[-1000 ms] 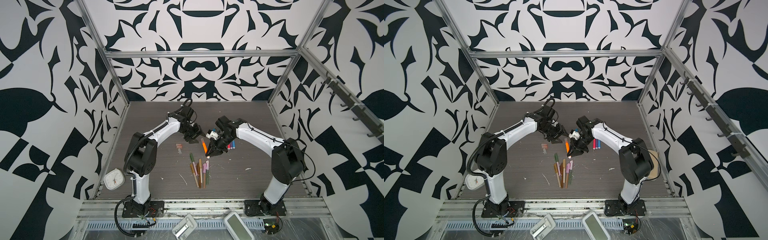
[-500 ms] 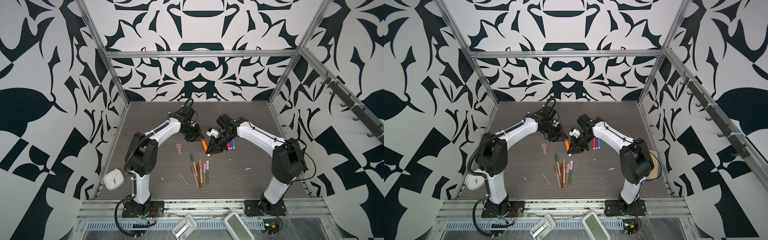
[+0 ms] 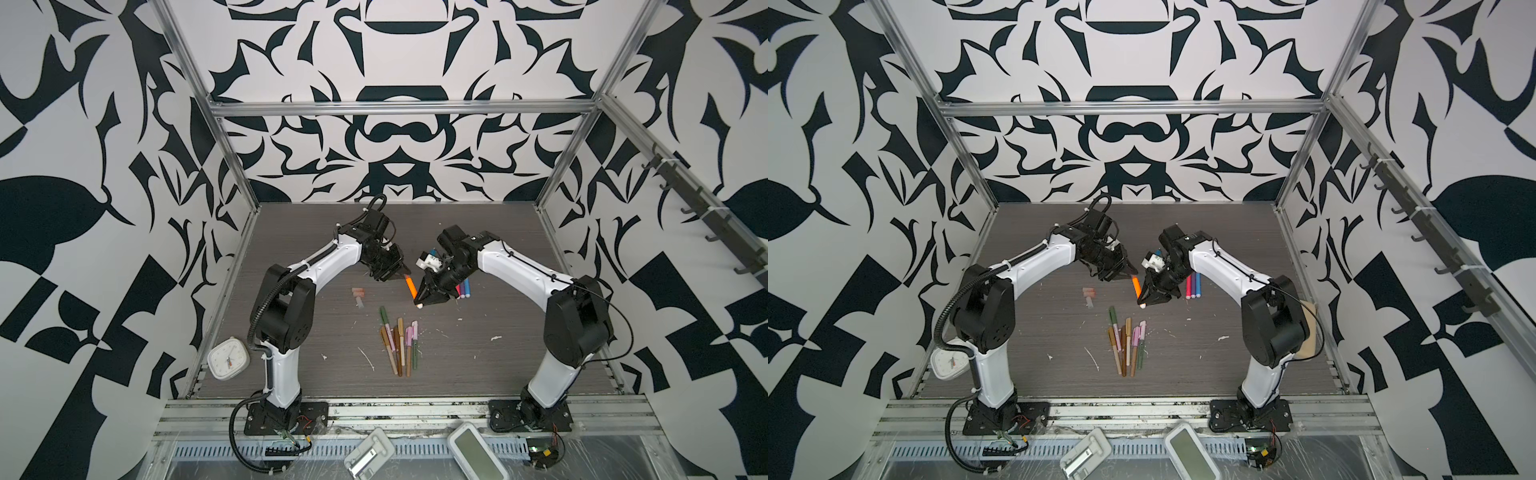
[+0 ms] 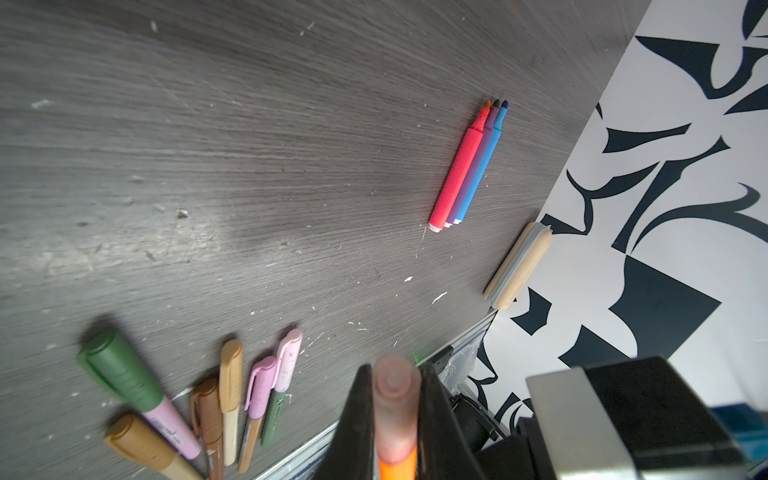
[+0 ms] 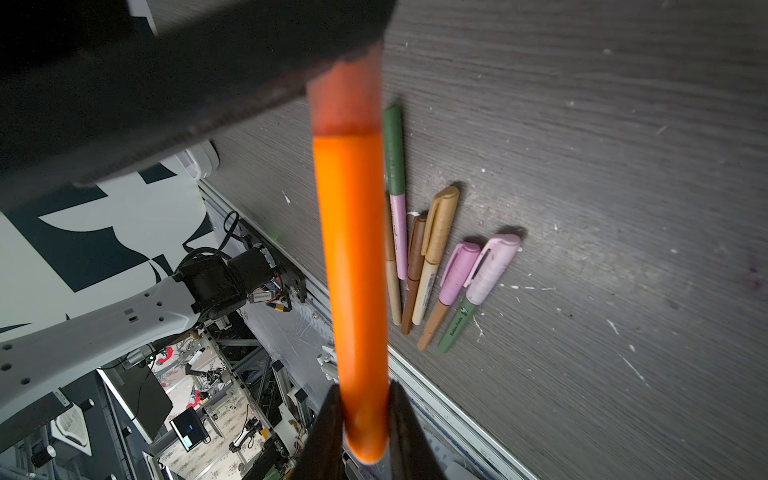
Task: Open the pen caps
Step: 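Close the left gripper on the orange highlighter's pink cap, then pull the left gripper away from the right gripper to remove the cap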
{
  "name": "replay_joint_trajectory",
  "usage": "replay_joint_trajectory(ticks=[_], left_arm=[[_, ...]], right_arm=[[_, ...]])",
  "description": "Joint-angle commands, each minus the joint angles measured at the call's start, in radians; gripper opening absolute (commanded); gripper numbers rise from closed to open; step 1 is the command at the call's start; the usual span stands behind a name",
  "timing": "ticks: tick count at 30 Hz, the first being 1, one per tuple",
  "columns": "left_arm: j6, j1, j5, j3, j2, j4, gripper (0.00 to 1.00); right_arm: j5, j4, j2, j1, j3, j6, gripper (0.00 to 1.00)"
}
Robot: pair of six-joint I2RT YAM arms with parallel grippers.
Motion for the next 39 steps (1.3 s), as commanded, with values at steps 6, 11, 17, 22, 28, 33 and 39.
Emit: replay_joint_trajectory(ticks=[6,11,17,22,28,33,39], left_arm=[[0.004,-0.006,0.032,0.014,-0.01,-0.055,0.0],[-0.002,-0.01,0.029,0.014,-0.014,-0.05,0.0],[-0.021,-0.01,0.029,0.017,-0.014,-0.04,0.0],[-0.062,-0.009,0.033,0.029,-0.013,-0.017,0.0],[-0.086,-0.009,0.026,0.061,0.004,-0.018,0.0],[-0.097,-0.005,0.017,0.072,0.016,-0.01,0.0],[0.02,0.13,-0.008,0.25,0.122,-0.111,0.0]], right_arm=[[0.032,0.036,0.048,-0.021,0.1,0.03,0.24],[0.025,0.043,0.066,-0.021,0.119,0.044,0.24],[0.014,0.057,0.061,-0.018,0.092,0.05,0.3],[0.015,0.075,0.039,-0.012,0.04,0.058,0.3],[0.015,0.107,0.007,-0.006,-0.009,0.08,0.24],[0.022,0.122,-0.016,-0.003,-0.033,0.096,0.0],[0.07,0.102,-0.166,0.028,-0.205,0.085,0.0]])
